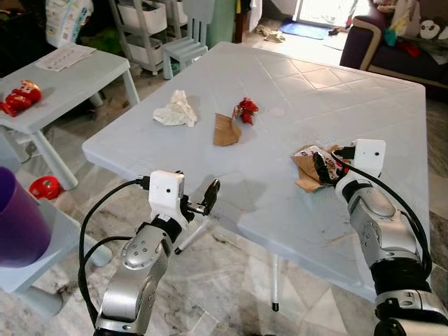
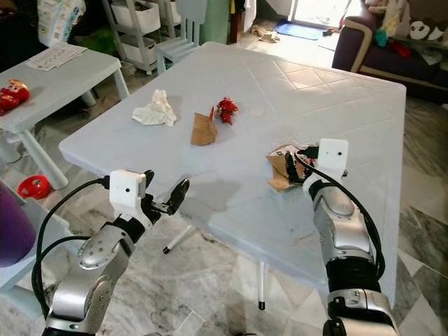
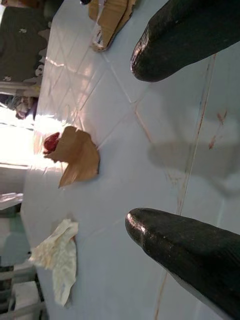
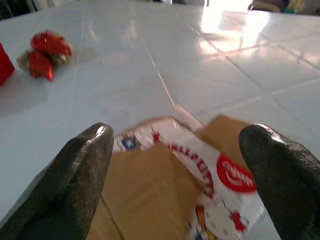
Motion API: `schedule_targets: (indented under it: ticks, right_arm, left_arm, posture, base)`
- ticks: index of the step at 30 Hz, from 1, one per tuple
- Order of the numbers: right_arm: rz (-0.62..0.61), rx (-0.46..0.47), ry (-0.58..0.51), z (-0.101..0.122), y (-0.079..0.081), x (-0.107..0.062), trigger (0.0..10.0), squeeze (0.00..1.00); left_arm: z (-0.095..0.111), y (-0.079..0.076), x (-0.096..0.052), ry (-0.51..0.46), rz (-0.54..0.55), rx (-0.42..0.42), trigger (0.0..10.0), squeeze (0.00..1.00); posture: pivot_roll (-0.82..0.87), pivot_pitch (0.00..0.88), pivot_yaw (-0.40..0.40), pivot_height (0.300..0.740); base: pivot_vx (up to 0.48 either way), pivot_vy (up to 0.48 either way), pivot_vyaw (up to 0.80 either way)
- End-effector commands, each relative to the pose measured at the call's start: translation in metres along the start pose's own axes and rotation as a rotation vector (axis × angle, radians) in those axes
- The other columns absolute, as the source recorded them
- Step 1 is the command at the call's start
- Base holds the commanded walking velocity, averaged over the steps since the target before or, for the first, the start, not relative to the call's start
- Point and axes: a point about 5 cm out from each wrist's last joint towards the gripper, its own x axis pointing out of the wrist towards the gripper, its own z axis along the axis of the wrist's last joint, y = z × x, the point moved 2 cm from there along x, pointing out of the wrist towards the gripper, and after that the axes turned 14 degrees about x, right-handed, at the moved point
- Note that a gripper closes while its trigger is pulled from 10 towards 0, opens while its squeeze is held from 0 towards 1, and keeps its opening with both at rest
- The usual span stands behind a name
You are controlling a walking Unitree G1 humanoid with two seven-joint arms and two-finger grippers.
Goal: Picking trash to rubbish bin
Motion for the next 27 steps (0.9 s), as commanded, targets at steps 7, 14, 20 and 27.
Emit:
schedule_targets:
  ticks: [7,14,20,27]
  right_arm:
    - [-0.122,-0.079,-0.020,0.004,-0.009,0.007,10.0,0.00]
    - [-0.190,-0.073,0.012,-0.003,-0.018,0.009,10.0,0.00]
    - [-0.115,0.038,0.097,-0.018,-0.005,0.012,10.0,0.00]
    - [-0.073,0.120,0.119,-0.024,0.002,0.013,2.5,0.00]
  left_arm:
    - [0.002,0.000,-0.004,0.001,0.008,0.013,10.0,0.00]
    - [0.001,0.001,-0.005,0.010,0.011,0.017,10.0,0.00]
    - [0.003,-0.002,-0.005,0.008,-0.011,-0.033,10.0,0.00]
    - [0.008,-0.008,-0.004,-0.010,-0.081,-0.083,10.0,0.00]
  posture:
    - [0.01,0.117,-0.049,0.740]
    - [0.02,0.121,-0.049,0.740]
    - [0.02,0.116,-0.049,0.740]
    - [0.02,0.111,-0.048,0.740]
  base:
    - [0.000,0.000,0.00]
    - [0.000,0.000,0.00]
    - [0.000,0.000,0.00]
    - [0.000,0.000,0.00]
